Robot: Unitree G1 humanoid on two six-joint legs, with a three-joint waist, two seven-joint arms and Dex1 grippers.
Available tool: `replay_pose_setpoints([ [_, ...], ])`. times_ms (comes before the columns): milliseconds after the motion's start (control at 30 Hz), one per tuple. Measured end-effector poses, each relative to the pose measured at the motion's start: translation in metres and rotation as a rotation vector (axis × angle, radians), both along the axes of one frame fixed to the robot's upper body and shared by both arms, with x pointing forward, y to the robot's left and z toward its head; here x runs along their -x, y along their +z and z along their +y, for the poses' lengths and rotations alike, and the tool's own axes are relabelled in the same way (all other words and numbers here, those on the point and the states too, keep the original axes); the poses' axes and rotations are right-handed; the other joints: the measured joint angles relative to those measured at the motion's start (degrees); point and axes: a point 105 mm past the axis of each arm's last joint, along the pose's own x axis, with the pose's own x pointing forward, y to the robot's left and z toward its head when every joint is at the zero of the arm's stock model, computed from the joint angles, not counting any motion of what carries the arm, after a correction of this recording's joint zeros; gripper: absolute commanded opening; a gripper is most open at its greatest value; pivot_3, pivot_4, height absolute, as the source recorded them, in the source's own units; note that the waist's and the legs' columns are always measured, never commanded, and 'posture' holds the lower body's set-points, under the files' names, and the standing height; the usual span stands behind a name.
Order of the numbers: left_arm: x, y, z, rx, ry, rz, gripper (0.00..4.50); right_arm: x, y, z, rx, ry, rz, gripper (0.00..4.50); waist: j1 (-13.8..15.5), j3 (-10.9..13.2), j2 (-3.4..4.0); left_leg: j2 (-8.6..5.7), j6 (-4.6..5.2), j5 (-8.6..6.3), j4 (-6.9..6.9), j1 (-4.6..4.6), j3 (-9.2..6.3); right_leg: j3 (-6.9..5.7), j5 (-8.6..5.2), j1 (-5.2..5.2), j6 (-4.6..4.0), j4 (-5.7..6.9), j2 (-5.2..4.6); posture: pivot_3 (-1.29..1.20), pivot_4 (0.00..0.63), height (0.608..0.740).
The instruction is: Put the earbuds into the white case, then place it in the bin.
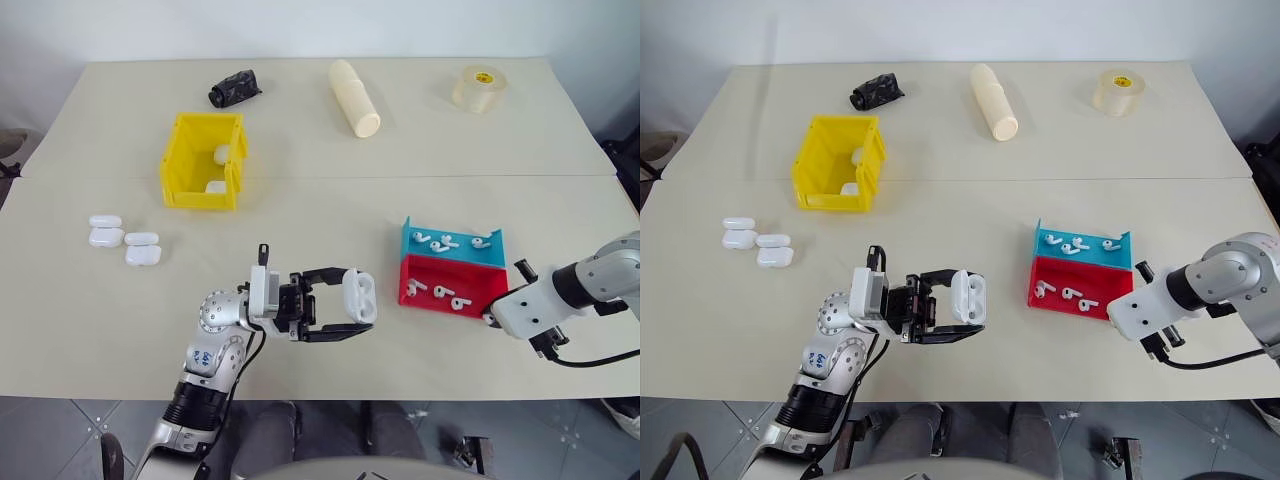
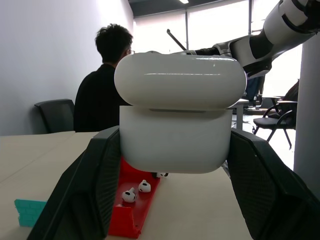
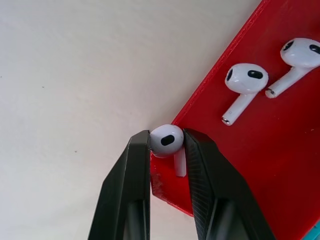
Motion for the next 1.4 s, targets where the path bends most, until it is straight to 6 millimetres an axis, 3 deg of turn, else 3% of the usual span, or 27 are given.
replay_pose_setpoints([
  [300, 0.002, 0.003, 0.000, 0.004, -0.001, -0.018, 2.80, 0.000, 0.000, 0.005, -0.029, -0.012, 0.011, 0.86, -0.09, 0.00, 0.00, 0.06, -0.01, 0.00, -0.01, 0.01, 0.01, 0.01, 0.00, 0.00, 0.00, 0.00, 0.03, 0.00, 0.150, 0.740],
  [600, 0.001, -0.007, 0.002, 0.000, 0.001, -0.004, 2.80, 0.011, -0.003, 0.027, -0.213, 0.030, 0.056, 0.86, 0.17, 0.00, 0.00, 0.01, -0.01, 0.00, 0.00, -0.03, -0.01, 0.00, 0.00, 0.00, 0.00, -0.01, -0.03, 0.00, 0.150, 0.740],
  [867, -0.007, -0.010, 0.005, -0.011, 0.007, -0.014, 2.80, 0.020, 0.038, 0.044, -0.637, -0.109, 0.008, 0.86, 0.19, 0.00, -0.01, 0.05, -0.01, 0.00, -0.01, -0.03, -0.04, -0.03, 0.01, 0.01, 0.01, -0.03, -0.01, 0.00, 0.150, 0.740],
  [1100, -0.013, 0.000, 0.010, -0.016, -0.003, -0.035, 2.80, 0.024, 0.080, 0.088, -1.247, -0.262, 0.086, 0.86, 0.17, 0.01, -0.02, 0.09, -0.04, 0.01, 0.06, -0.01, -0.08, -0.06, 0.01, 0.04, 0.01, 0.03, 0.02, 0.00, 0.150, 0.740],
  [1300, -0.020, 0.012, 0.012, -0.003, -0.022, -0.013, 2.80, 0.029, 0.104, 0.123, -1.603, -0.260, 0.170, 0.86, 0.11, 0.01, -0.02, 0.04, -0.03, 0.01, 0.01, -0.02, -0.13, -0.06, 0.01, 0.05, 0.01, -0.01, 0.00, 0.00, 0.150, 0.740],
  [1400, -0.024, 0.021, 0.013, 0.004, -0.045, 0.008, 2.80, 0.033, 0.106, 0.140, -1.689, -0.247, 0.238, 0.86, 0.02, 0.01, -0.02, 0.03, -0.03, 0.01, 0.00, -0.02, -0.15, -0.06, 0.01, 0.03, 0.01, 0.00, 0.00, 0.00, 0.150, 0.740],
])
